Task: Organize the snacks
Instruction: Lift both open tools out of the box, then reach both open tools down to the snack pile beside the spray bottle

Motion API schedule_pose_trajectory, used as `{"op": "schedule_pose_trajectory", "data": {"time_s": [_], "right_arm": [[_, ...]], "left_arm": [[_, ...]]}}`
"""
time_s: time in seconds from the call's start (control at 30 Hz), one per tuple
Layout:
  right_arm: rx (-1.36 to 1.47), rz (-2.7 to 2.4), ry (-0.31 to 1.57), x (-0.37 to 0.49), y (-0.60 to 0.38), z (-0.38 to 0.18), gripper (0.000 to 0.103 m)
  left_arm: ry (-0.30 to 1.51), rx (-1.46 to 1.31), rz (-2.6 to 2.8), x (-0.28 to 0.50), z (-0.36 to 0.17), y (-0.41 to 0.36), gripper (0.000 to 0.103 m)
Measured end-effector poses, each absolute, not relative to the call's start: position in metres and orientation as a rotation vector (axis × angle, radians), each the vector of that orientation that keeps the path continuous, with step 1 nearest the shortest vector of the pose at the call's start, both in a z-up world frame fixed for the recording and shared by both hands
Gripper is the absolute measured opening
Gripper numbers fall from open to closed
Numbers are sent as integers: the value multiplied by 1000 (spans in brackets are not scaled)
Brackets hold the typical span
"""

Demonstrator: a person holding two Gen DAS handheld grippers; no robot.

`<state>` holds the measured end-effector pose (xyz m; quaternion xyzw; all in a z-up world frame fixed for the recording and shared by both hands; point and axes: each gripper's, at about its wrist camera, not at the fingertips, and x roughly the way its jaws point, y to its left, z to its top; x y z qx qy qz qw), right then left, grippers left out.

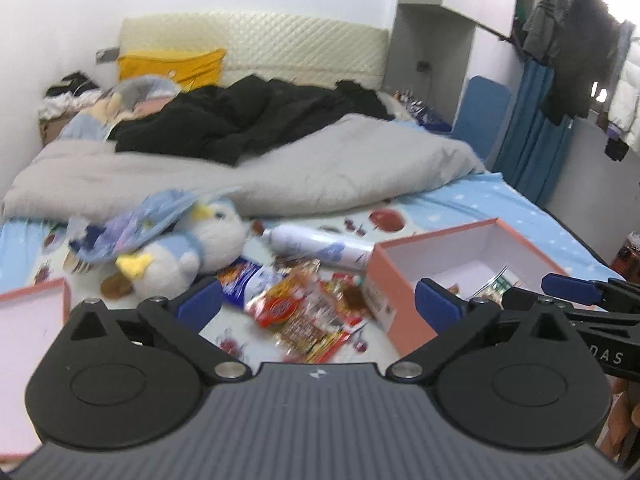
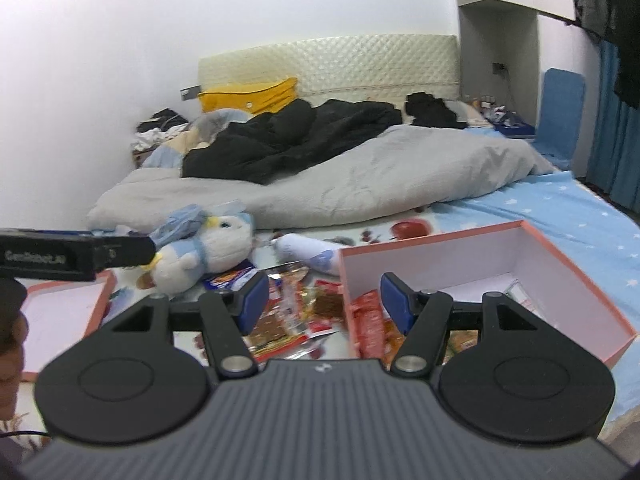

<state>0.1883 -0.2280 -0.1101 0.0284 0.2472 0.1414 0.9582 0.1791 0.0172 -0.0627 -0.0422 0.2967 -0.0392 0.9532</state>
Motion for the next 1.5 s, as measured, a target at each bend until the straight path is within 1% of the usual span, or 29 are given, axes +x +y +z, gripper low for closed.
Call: {"op": "schedule_pose_trajectory", "data": {"time_s": [0.2,0.43,0.67,0.9,1.27,1.33,1.4,1.47,1.5], "right_arm": [[34,295,492,169,-208,-126,64],[44,295,562,147,-193,-162,64],[-5,301,608,149,-169,-180,64],[-84,284,586,168,-151,-198,64],[-245,286,570,220,-117,-241,63],[-259,283,573,234,-114,-247,60],[-264,280,576,247,-111,-253,59],[-288,258,570,261,-108,-258,59],[-299,246,566,267,-107,-261,57]], "left_arm": [[643,-116,-28,163,-91,35,103],[700,-129,-22,147,-131,42,103],[769,-195,39,152,-168,67,103],[828,-314,43,180,-197,90,103],[796,-427,-25,239,-244,101,102],[787,-459,-35,253,-252,106,102],[780,-477,-45,267,-258,108,102],[778,-501,-57,283,-265,112,98],[777,-517,-65,289,-269,114,97]]}}
